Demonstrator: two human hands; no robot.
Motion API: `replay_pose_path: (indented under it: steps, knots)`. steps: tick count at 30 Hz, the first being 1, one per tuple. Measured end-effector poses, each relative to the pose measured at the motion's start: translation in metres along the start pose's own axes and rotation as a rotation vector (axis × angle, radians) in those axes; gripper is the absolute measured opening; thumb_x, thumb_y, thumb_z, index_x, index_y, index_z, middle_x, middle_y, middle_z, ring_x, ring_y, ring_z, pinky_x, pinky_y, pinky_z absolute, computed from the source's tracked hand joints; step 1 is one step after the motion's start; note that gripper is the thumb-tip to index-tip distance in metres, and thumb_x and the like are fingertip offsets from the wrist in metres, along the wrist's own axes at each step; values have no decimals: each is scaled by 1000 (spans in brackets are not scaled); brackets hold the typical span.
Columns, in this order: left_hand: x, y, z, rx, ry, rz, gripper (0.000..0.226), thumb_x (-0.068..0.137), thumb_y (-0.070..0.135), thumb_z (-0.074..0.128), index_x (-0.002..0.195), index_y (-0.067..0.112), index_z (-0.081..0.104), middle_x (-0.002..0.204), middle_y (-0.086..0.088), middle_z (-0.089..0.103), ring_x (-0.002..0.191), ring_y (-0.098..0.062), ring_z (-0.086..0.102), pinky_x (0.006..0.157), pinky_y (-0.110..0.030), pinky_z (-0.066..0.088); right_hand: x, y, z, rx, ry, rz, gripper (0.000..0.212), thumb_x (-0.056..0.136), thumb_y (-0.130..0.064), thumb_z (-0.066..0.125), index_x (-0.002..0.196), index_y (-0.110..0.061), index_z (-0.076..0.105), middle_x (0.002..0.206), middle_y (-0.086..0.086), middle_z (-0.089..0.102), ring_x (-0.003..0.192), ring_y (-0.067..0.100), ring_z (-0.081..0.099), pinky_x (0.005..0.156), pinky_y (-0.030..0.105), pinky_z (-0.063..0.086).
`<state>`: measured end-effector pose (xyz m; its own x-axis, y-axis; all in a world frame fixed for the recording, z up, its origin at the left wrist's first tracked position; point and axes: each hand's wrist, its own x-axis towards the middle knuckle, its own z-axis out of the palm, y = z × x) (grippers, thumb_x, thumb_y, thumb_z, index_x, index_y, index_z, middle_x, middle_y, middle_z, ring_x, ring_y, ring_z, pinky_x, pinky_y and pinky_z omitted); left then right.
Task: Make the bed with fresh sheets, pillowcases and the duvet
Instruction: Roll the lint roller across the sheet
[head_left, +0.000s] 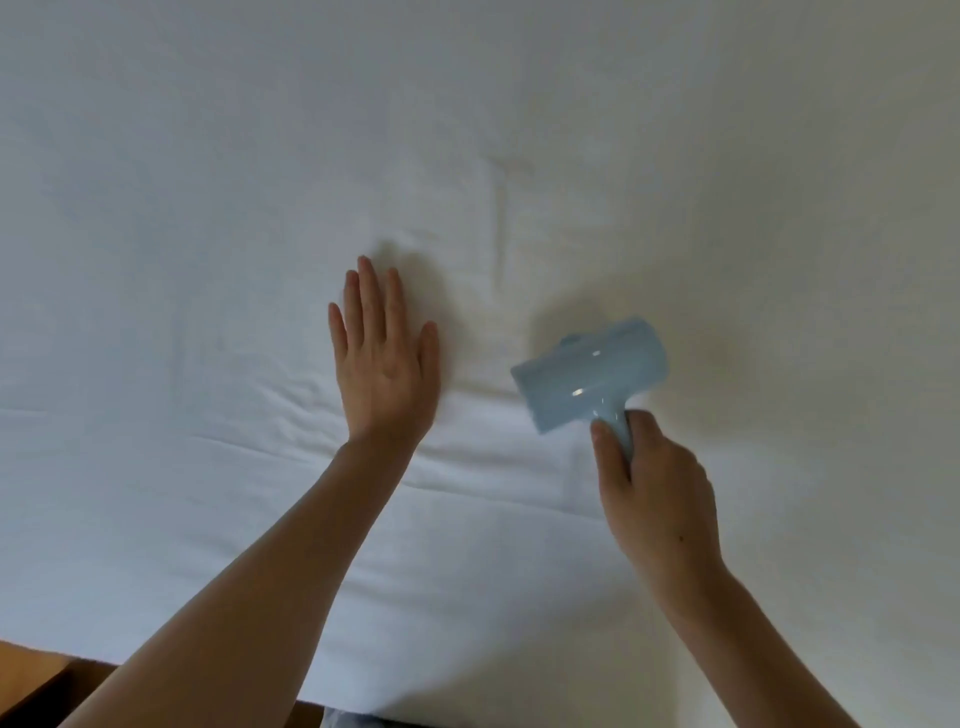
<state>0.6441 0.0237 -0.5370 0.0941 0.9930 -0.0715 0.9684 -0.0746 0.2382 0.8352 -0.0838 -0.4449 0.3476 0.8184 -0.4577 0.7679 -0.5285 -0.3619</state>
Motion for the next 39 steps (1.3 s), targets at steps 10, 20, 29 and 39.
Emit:
replay_pose_path:
  steps: [10,20,29,39]
  knots:
    - [-14,-18,15,66,-25,22,65,99,42,29,150,2,23,157,-17,20,147,-30,16,120,-42,8,161,-120,2,-174,78,-148,40,101,-38,32,127,-11,48,110,19,63,104,38,58,81,37,44]
    - [-14,-20,18,82,-46,19,65,99,42,26,150,3,18,158,-16,16,147,-27,10,121,-41,4,216,-173,-5,-157,14,-138,41,102,-35,29,126,-8,50,126,15,56,116,34,53,90,35,41]
    - [-14,-20,20,90,9,38,65,97,40,30,149,1,26,156,-19,22,146,-32,18,120,-44,10,130,-85,-13,-155,-55,-114,37,101,-38,33,119,-12,52,108,20,63,103,38,58,81,37,43]
    - [-30,7,10,54,4,-96,70,98,48,18,151,2,18,158,-20,13,147,-34,11,119,-49,9,-23,75,-23,-146,-144,-39,26,100,-42,30,96,-20,42,73,-2,50,81,27,61,59,31,30]
